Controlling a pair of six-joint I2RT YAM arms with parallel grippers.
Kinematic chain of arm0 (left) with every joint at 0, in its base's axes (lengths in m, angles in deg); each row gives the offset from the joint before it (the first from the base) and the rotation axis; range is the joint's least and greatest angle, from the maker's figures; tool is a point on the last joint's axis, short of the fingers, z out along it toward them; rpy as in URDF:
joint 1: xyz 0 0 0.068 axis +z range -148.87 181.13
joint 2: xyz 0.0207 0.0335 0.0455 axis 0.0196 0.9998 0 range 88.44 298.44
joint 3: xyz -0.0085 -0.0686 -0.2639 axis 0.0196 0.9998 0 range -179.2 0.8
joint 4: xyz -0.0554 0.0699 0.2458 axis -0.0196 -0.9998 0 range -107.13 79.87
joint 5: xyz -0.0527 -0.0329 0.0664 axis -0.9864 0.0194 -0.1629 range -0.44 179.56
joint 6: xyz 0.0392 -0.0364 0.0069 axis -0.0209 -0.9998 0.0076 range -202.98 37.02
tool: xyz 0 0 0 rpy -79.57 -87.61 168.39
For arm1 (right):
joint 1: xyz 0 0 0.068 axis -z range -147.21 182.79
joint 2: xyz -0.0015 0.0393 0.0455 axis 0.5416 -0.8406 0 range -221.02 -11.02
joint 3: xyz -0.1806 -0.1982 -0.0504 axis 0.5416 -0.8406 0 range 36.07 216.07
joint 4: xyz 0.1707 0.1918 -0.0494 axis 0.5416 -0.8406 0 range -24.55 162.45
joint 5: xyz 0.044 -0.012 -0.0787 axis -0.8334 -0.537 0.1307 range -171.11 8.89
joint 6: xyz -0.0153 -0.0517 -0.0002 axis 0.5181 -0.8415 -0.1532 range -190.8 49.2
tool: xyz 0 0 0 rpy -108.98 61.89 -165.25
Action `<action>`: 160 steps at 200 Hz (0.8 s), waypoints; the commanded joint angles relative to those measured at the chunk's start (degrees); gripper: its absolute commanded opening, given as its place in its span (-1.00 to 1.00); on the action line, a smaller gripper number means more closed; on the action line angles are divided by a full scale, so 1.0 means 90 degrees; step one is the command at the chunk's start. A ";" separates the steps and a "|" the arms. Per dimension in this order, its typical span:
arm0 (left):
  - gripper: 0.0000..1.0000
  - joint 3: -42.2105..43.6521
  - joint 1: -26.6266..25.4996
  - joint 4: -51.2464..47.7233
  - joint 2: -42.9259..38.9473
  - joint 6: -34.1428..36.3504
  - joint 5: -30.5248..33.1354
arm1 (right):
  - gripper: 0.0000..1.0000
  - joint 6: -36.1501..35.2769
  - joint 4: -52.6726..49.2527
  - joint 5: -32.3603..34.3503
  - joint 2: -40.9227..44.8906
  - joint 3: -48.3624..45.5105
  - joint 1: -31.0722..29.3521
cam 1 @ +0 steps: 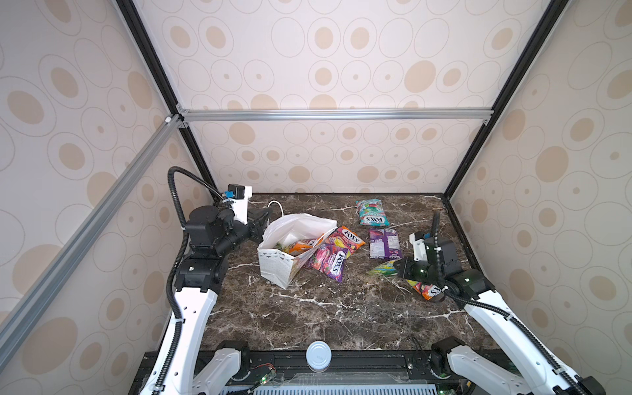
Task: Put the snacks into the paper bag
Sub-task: 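Lift the green spring tea packet with the right gripper toward the bag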
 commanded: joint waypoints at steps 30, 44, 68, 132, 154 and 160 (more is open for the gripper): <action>-1.00 -0.0073 0.0044 0.0229 -0.0145 -0.0072 -0.0117 | -1.00 -0.0307 -0.0186 -0.0059 -0.0018 0.0751 0.0010; -1.00 -0.0073 0.0049 0.0234 -0.0155 -0.0059 -0.0117 | -1.00 -0.0364 -0.0221 -0.0069 -0.0039 0.0891 0.0015; -1.00 -0.0073 0.0056 0.0234 -0.0158 -0.0062 -0.0122 | -1.00 -0.0445 -0.0259 -0.0105 -0.0135 0.1100 -0.0009; -1.00 -0.0082 0.0058 0.0228 -0.0166 -0.0064 -0.0127 | -1.00 -0.0668 -0.0278 -0.0035 -0.0603 0.1947 -0.0342; -1.00 -0.0082 0.0056 0.0233 -0.0173 -0.0072 -0.0139 | -1.00 -0.0707 -0.0218 0.0080 -0.0784 0.2273 -0.0506; -1.00 -0.0082 0.0051 0.0231 -0.0169 -0.0065 -0.0127 | -1.00 -0.0717 -0.0169 0.0104 -0.0826 0.2362 -0.0555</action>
